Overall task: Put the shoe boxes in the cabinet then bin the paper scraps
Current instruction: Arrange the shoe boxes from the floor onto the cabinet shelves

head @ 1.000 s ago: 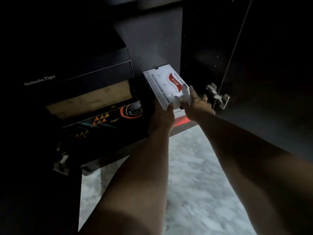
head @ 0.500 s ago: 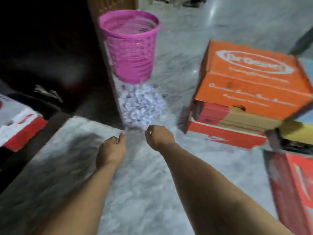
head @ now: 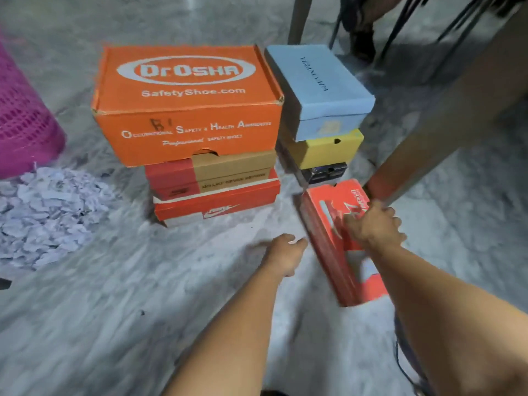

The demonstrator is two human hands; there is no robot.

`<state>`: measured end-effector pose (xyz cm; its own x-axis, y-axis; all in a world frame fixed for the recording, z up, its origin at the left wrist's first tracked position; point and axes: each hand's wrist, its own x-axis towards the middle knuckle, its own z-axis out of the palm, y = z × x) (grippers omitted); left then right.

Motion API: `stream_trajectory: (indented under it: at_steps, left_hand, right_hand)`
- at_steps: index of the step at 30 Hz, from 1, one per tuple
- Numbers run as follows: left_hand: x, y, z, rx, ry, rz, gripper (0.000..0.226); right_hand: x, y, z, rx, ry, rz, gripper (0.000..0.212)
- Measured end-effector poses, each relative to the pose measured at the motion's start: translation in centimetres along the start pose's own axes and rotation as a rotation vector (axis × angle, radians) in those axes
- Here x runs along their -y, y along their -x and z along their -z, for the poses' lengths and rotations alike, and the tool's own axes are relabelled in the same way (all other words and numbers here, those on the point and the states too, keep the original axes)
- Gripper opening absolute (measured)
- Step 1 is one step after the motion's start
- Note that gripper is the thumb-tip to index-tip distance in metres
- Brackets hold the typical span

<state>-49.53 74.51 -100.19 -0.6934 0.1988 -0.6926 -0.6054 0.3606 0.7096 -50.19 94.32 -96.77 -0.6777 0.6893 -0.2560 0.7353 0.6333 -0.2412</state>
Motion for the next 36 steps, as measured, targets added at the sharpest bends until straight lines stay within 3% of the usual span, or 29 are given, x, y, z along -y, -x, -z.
stream_trajectory:
  at_steps: [3,6,7,10,11,14,18,22,27,30,33,36]
  left_hand:
    - [-0.5,-0.5,-3.7,0.122,-0.026,-0.029,0.059]
    - [0.0,-1.2,-5.7,0.182,0.1,0.007,0.041]
    - [0.6,-1.5,-6.1,0.178,0.132,0.01,0.039]
    - [2.7,-1.7,-5.8,0.038,0.257,-0.001,0.034]
    - [3.3,-1.3,-5.0,-0.034,0.311,0.012,0.032]
    - [5.6,0.6,-1.0,-0.196,0.375,0.092,0.057]
    - [10.6,5.9,6.6,-0.271,0.477,0.177,0.043]
    - [17.7,12.8,14.5,-0.363,0.669,0.197,0.072]
    - [24.1,23.9,23.7,-0.666,0.816,0.057,0.043]
    - [27.6,30.3,28.5,-0.967,0.898,0.0,0.032]
    - [29.6,35.2,33.3,-1.259,0.857,-0.044,0.027]
    - [30.9,37.5,39.9,-1.482,0.897,-0.15,0.017]
  right_hand:
    - [-4.6,-1.1,-0.2,0.136,-0.022,-0.119,0.104]
    - [-6.8,-1.4,-0.9,0.266,-0.036,-0.14,0.117]
    - [-6.8,-1.0,-0.9,0.329,-0.027,-0.123,0.111]
    - [-6.6,0.7,-0.9,0.481,-0.127,-0.055,0.055]
    - [-6.4,1.3,-0.8,0.535,-0.162,-0.052,0.046]
    - [-4.4,3.4,-0.5,0.713,-0.121,-0.019,0.058]
    - [1.6,7.9,-1.4,0.905,-0.01,0.163,0.049]
    - [9.4,15.1,-4.4,1.088,0.072,0.345,0.068]
    - [20.1,27.7,-8.7,1.245,0.168,0.694,0.081]
    - [25.1,36.8,-10.3,1.345,0.174,0.945,0.079]
    - [29.4,45.2,-12.3,1.281,0.028,1.13,0.069]
    - [34.5,52.1,-14.8,1.104,-0.208,1.247,0.052]
